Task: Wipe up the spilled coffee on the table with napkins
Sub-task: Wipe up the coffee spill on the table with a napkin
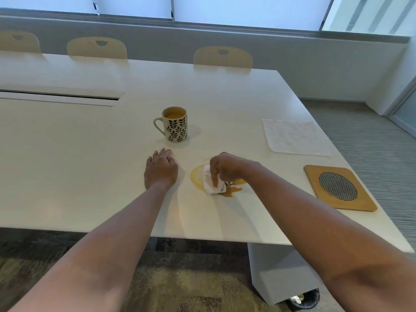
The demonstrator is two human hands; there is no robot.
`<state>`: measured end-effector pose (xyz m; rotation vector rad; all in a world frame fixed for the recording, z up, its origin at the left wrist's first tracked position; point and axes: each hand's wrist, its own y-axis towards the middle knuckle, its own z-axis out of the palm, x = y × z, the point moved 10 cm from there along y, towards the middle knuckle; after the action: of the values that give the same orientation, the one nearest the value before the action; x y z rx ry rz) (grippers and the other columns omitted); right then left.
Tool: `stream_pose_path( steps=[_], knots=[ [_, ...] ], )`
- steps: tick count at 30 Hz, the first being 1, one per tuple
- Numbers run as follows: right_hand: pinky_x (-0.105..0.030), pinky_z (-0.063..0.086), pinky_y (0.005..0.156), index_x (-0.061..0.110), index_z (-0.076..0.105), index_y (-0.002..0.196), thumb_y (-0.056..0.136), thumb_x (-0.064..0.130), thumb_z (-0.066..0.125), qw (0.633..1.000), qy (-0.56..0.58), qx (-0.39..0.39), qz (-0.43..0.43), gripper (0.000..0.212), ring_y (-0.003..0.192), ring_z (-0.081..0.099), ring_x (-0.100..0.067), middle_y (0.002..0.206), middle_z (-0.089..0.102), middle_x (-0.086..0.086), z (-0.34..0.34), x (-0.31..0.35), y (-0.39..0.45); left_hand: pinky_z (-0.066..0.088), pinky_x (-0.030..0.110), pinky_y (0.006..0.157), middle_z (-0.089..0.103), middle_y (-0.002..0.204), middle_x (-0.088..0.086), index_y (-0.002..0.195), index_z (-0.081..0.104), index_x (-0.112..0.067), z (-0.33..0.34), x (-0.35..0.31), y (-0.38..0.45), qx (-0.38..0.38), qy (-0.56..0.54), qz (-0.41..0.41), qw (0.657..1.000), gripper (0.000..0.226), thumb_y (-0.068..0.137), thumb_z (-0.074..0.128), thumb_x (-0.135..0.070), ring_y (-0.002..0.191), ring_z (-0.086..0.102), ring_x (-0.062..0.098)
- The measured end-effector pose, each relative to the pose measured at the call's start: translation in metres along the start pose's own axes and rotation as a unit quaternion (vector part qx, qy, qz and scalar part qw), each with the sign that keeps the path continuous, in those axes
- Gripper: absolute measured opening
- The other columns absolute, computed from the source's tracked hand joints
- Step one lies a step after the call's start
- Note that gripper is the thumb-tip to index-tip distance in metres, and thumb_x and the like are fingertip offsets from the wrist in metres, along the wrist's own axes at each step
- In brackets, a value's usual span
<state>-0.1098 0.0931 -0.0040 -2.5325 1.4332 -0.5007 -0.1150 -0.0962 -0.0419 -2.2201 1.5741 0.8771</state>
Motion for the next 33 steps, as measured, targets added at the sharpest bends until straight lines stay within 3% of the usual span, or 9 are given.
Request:
stream_pose_path(
  steps=[5, 9, 12, 19, 22, 24, 27, 30, 33],
  knots=[
    [-0.029, 0.056, 0.071, 0.011, 0.078, 0.09, 0.083, -0.003, 0.055, 0.995, -0.05, -0.016, 0.086, 0.028, 0.084, 0.068, -0.028, 0.109, 0.066, -0.012, -0.015, -0.044, -0.021, 0.011, 0.035, 0.123, 0.039, 0.158, 0.0, 0.144, 0.051, -0.02, -0.001, -0.001, -0.001, -0.001, 0.003, 0.007, 1.0, 0.049, 0.102, 0.026, -0.024, 0.15, 0.023, 0.017],
    [-0.031, 0.054, 0.08, 0.011, 0.072, 0.11, 0.084, 0.007, 0.058, 0.981, -0.115, 0.012, 0.155, 0.03, 0.096, 0.066, -0.026, 0.114, 0.066, -0.013, -0.018, -0.078, -0.037, 0.012, 0.035, 0.123, 0.038, 0.159, 0.0, 0.144, 0.051, -0.019, -0.002, -0.002, -0.002, -0.01, 0.005, 0.005, 1.0, 0.049, 0.102, 0.027, -0.024, 0.15, 0.023, 0.018],
    [-0.031, 0.053, 0.071, 0.01, 0.066, 0.114, 0.085, 0.011, 0.059, 0.974, -0.119, 0.046, 0.188, 0.03, 0.092, 0.064, -0.024, 0.114, 0.064, -0.011, -0.014, -0.087, -0.044, 0.01, 0.034, 0.123, 0.037, 0.159, 0.0, 0.145, 0.051, -0.018, -0.001, -0.002, -0.002, -0.007, 0.005, 0.006, 1.0, 0.049, 0.103, 0.027, -0.024, 0.15, 0.022, 0.018],
    [-0.044, 0.055, 0.092, -0.009, 0.059, 0.109, 0.083, -0.007, 0.053, 0.958, 0.013, 0.187, 0.216, 0.027, 0.086, 0.074, -0.026, 0.091, 0.072, -0.013, 0.015, -0.063, -0.043, 0.01, 0.033, 0.122, 0.037, 0.159, 0.0, 0.145, 0.051, -0.018, -0.002, -0.002, -0.003, -0.008, 0.003, 0.004, 1.0, 0.049, 0.103, 0.027, -0.024, 0.15, 0.022, 0.018],
    [-0.04, 0.053, 0.097, -0.008, 0.061, 0.111, 0.079, -0.006, 0.067, 0.955, 0.024, 0.221, 0.194, 0.033, 0.084, 0.074, -0.018, 0.092, 0.076, -0.008, 0.022, -0.042, -0.04, 0.01, 0.033, 0.123, 0.038, 0.158, 0.001, 0.144, 0.052, -0.017, -0.002, -0.002, -0.003, -0.008, 0.001, 0.005, 1.0, 0.049, 0.103, 0.027, -0.024, 0.15, 0.023, 0.018],
    [-0.032, 0.055, 0.09, -0.006, 0.063, 0.105, 0.074, -0.004, 0.075, 0.958, 0.043, 0.222, 0.178, 0.033, 0.081, 0.073, -0.013, 0.093, 0.076, -0.005, 0.026, -0.03, -0.033, 0.012, 0.034, 0.123, 0.04, 0.157, 0.002, 0.144, 0.052, -0.017, -0.002, -0.003, -0.003, -0.009, -0.002, 0.006, 1.0, 0.048, 0.102, 0.028, -0.024, 0.15, 0.024, 0.019],
    [-0.018, 0.047, 0.053, 0.005, 0.062, 0.085, 0.076, 0.008, 0.078, 0.968, 0.059, 0.188, 0.153, 0.019, 0.053, 0.064, -0.002, 0.059, 0.068, 0.006, 0.025, -0.015, -0.02, 0.015, 0.036, 0.122, 0.043, 0.156, 0.004, 0.142, 0.053, -0.017, -0.004, -0.003, -0.004, -0.013, -0.004, 0.006, 1.0, 0.048, 0.102, 0.028, -0.023, 0.149, 0.026, 0.019],
    [-0.018, 0.04, 0.05, 0.009, 0.063, 0.075, 0.075, 0.017, 0.081, 0.976, 0.083, 0.137, 0.147, 0.02, 0.053, 0.063, -0.004, 0.049, 0.065, 0.009, 0.023, -0.008, -0.007, 0.012, 0.035, 0.123, 0.041, 0.157, 0.002, 0.142, 0.054, -0.017, -0.003, -0.002, -0.004, -0.01, -0.004, 0.008, 1.0, 0.048, 0.102, 0.027, -0.023, 0.149, 0.024, 0.019],
    [-0.019, 0.038, 0.049, 0.011, 0.066, 0.07, 0.068, 0.023, 0.085, 0.982, 0.084, 0.087, 0.147, 0.022, 0.058, 0.063, -0.008, 0.053, 0.065, 0.007, 0.018, -0.006, 0.003, 0.011, 0.034, 0.123, 0.041, 0.157, 0.002, 0.14, 0.055, -0.017, -0.003, -0.002, -0.003, -0.011, -0.006, 0.009, 1.0, 0.047, 0.103, 0.028, -0.023, 0.149, 0.025, 0.019]
  ],
)
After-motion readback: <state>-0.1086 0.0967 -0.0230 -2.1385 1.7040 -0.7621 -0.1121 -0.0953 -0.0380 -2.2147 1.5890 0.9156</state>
